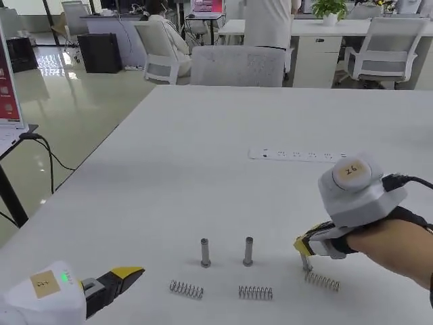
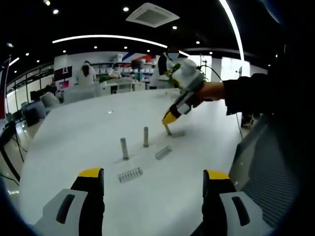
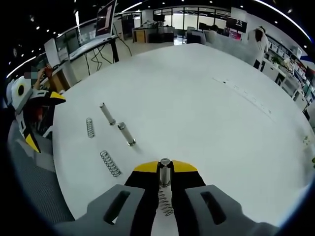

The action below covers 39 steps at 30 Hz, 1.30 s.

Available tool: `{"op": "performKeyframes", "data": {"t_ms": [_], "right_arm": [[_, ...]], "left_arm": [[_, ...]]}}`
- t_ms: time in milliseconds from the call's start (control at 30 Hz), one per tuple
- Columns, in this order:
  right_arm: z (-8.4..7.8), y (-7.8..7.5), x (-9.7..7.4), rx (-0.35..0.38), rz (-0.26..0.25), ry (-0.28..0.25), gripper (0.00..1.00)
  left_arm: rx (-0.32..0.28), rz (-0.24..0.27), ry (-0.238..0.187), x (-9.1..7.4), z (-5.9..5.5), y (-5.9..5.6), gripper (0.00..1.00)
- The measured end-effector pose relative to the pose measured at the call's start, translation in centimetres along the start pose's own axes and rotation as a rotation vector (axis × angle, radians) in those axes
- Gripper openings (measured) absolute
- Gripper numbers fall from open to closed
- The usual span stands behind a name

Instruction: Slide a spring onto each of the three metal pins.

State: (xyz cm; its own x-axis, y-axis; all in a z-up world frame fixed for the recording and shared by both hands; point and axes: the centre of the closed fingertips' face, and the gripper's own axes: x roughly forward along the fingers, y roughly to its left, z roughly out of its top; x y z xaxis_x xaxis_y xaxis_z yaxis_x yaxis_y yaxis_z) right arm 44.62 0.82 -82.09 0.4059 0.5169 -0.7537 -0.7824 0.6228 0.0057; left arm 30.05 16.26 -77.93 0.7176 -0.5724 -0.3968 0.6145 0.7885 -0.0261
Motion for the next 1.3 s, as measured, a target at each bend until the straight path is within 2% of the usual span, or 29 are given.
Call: {"op": "performKeyframes", "data": {"t_ms": [900,1300], "right_arm": [[-0.08,0.7,-0.41,-0.031,0.016,-0.058,0.05],[-0.46,0.69,-0.73,-0.049,0.016,-0.049,0.05]], "left_arm": [[0.008,0.004,0.008,-0.02,-0.12,0.04,0.79],[0.012,0.002,0.01,-0.08,-0.09,-0.03,0.79]]}}
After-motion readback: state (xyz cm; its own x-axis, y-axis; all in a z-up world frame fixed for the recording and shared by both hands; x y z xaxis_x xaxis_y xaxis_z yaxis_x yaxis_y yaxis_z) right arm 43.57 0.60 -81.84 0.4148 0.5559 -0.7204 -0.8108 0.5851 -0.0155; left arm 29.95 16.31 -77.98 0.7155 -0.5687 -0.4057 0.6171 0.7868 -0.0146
